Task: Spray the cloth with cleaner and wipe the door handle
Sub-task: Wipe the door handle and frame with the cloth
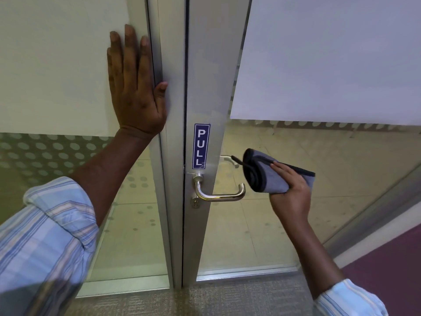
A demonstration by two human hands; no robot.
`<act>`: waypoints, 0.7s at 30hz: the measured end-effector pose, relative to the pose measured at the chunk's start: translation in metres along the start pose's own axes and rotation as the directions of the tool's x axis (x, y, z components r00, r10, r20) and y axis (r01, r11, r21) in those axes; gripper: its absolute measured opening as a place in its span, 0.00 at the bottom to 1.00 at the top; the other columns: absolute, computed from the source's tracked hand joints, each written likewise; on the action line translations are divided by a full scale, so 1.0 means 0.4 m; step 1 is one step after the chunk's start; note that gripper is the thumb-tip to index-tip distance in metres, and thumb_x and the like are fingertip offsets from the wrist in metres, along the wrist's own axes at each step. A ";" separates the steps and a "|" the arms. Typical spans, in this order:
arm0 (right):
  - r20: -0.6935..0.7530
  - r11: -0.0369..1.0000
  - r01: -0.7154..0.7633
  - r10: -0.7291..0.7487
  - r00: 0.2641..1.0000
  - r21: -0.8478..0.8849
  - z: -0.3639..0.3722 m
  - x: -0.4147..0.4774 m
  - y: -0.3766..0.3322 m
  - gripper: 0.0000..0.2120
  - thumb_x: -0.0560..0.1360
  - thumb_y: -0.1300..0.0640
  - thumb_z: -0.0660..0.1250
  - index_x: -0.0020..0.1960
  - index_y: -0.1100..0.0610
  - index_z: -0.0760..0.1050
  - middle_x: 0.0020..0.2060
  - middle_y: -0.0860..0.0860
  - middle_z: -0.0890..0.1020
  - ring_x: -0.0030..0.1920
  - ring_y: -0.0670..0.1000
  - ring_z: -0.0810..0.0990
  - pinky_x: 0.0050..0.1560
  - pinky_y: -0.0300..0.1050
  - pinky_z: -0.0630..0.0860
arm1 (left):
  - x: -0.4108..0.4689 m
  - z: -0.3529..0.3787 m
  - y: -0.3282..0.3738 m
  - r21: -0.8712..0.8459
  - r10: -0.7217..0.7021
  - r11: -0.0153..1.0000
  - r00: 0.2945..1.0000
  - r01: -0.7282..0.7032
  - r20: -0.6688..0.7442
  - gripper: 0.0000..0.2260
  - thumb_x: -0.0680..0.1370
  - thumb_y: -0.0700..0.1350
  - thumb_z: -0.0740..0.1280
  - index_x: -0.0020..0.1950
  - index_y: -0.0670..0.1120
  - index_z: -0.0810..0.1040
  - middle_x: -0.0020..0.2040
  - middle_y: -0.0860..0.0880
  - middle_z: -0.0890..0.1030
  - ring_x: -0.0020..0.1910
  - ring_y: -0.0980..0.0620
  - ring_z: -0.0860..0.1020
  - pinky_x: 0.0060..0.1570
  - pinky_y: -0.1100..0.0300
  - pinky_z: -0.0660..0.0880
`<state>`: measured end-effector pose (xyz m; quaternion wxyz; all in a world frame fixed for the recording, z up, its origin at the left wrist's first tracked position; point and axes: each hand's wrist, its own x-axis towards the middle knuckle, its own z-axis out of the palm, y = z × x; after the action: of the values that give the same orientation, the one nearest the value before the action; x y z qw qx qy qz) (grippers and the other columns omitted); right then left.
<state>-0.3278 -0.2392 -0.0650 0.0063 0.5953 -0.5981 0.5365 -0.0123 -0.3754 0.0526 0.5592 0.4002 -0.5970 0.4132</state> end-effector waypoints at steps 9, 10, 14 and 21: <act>0.136 0.816 -0.498 0.480 0.866 0.294 0.014 -0.055 0.071 0.14 0.70 0.71 0.63 0.46 0.55 0.80 0.31 0.41 0.77 0.34 0.46 0.74 0.32 0.42 0.69 | 0.001 -0.014 0.016 -0.002 -0.018 1.000 1.000 0.018 0.000 0.25 0.83 0.50 0.52 0.74 0.35 0.64 0.71 0.28 0.68 0.71 0.27 0.63 0.76 0.42 0.57; 0.156 0.827 -0.489 0.464 0.872 0.277 0.023 -0.059 0.065 0.14 0.70 0.71 0.63 0.46 0.54 0.80 0.30 0.41 0.78 0.34 0.45 0.75 0.32 0.42 0.70 | 0.002 -0.016 0.018 0.000 -0.020 1.000 1.000 0.020 0.000 0.25 0.83 0.50 0.52 0.74 0.35 0.64 0.71 0.28 0.68 0.71 0.27 0.63 0.76 0.42 0.57; 0.179 0.867 -0.470 0.442 0.879 0.164 0.049 -0.066 0.029 0.16 0.70 0.67 0.62 0.50 0.52 0.80 0.33 0.43 0.81 0.32 0.36 0.78 0.29 0.30 0.72 | 0.003 -0.020 0.021 0.008 -0.033 0.999 0.999 0.033 0.001 0.26 0.83 0.50 0.50 0.73 0.34 0.65 0.71 0.27 0.68 0.71 0.25 0.64 0.76 0.44 0.56; 0.265 0.933 -0.359 0.347 0.900 -0.004 0.072 -0.063 -0.003 0.15 0.72 0.63 0.62 0.37 0.43 0.71 0.30 0.45 0.78 0.32 0.41 0.76 0.30 0.33 0.71 | 0.009 -0.023 0.019 0.035 -0.032 0.999 0.999 0.032 -0.004 0.25 0.82 0.48 0.52 0.73 0.34 0.66 0.70 0.27 0.69 0.70 0.24 0.65 0.76 0.43 0.57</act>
<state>-0.3016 -0.2399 -0.0927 -0.1833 0.5423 -0.6793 0.4592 -0.0166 -0.3643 0.0560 0.5596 0.4189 -0.5822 0.4152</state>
